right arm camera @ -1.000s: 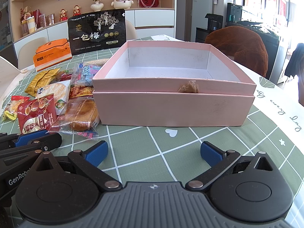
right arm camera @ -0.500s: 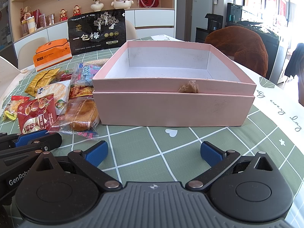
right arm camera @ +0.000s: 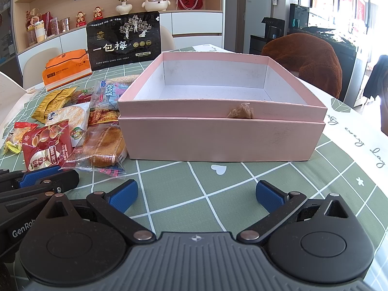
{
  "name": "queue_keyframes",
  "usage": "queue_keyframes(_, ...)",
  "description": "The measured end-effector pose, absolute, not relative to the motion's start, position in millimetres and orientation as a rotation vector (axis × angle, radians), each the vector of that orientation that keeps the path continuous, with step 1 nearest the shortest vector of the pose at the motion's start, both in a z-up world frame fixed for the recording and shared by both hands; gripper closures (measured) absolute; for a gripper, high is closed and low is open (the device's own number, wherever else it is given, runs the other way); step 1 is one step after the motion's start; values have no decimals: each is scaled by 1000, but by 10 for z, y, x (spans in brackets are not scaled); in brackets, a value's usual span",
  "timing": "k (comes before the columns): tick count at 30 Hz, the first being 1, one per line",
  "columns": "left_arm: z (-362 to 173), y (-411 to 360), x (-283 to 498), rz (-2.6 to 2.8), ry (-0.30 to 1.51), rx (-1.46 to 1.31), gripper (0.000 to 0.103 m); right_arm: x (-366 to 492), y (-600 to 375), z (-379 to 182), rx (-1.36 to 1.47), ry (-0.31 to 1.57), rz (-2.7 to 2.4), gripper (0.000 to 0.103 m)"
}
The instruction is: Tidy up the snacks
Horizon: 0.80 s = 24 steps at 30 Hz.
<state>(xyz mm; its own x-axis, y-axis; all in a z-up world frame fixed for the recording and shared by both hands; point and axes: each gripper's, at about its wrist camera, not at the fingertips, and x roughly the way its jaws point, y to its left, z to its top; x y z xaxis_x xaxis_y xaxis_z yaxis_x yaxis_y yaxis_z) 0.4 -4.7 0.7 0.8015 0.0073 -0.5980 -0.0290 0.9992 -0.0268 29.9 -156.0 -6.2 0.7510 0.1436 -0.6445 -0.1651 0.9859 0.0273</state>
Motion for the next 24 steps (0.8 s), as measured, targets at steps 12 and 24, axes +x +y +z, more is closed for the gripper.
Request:
queue_keyframes(12,7,-48,4,19,641,-35,80,300,-1561,-62,-32,701,168,0)
queue_keyframes(24,39,11,-3,-17,663,-36,80,347,-1504,-72,-47,752,195,0)
